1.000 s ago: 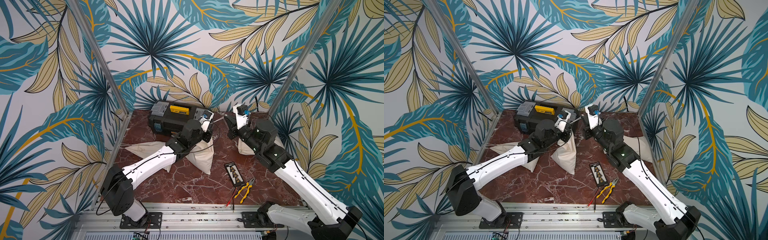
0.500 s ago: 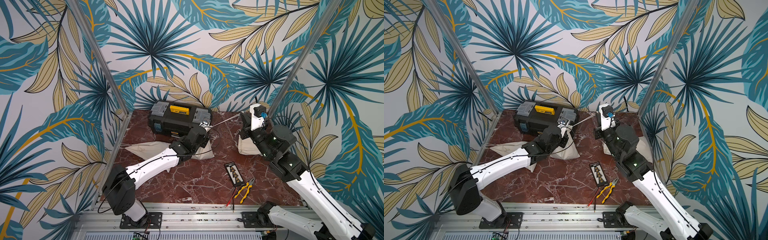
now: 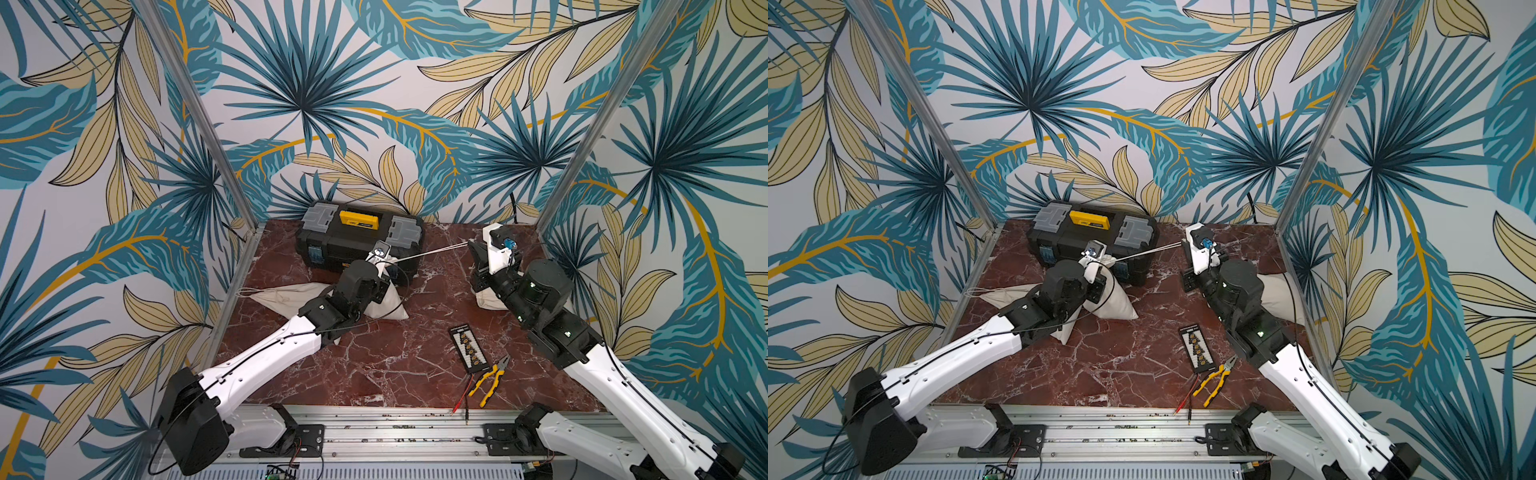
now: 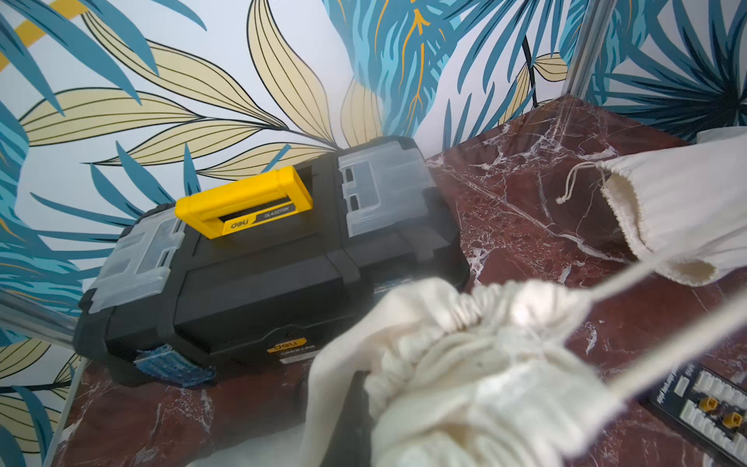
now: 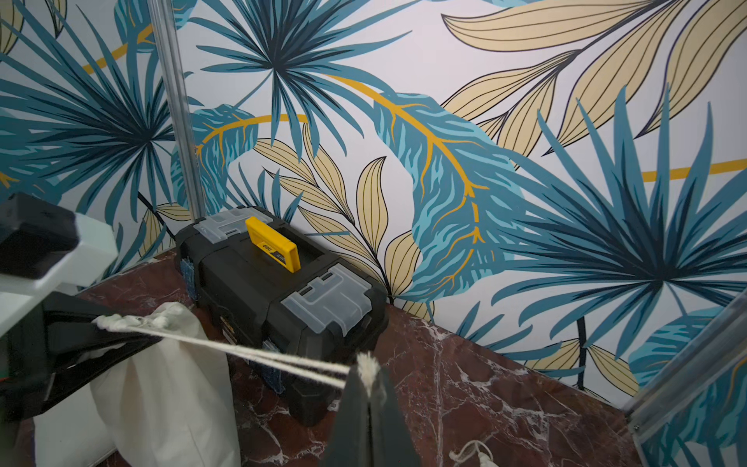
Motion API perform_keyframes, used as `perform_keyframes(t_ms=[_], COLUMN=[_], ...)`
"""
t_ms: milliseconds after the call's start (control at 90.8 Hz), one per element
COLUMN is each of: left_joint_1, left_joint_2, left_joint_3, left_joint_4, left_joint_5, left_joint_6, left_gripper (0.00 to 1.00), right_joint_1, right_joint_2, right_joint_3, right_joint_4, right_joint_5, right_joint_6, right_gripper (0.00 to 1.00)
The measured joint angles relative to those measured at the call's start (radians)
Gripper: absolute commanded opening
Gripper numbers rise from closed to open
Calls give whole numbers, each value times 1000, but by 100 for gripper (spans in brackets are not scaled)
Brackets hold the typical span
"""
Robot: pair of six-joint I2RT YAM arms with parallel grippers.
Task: Close the soil bag
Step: Frap the soil bag at the center of the board.
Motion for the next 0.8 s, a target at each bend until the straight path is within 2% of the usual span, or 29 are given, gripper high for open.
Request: perform_keyframes(t_ms=[198,330,429,540,661,804], left_joint_1=[31,35,35,35,35,35], left_joint_2=[-10,21,46,53,53,53], left_joint_3=[-45,1,54,88,91,91], left_joint_4=[-52,-93,-125,-151,-164,-174], left_joint_5=[-8,-31,-28,-12,10,28], left_joint_6=[7,62,116,172,208,220], left_gripper=[0,0,0,0,0,0], right_joint_1=[-51,-53,-53,-53,-53,-53], right_joint_2=[170,209,211,210,235,323], right_joint_3=[-158,-281,-311,-310,-288,-220], right_joint_4=[206,235,248,301,387,500], right_joint_5=[-174,-307,-378,-453,-553,-667], right_joint_6=[93,98,84,56,23,10], right_gripper=[1,28,53,68,74,75])
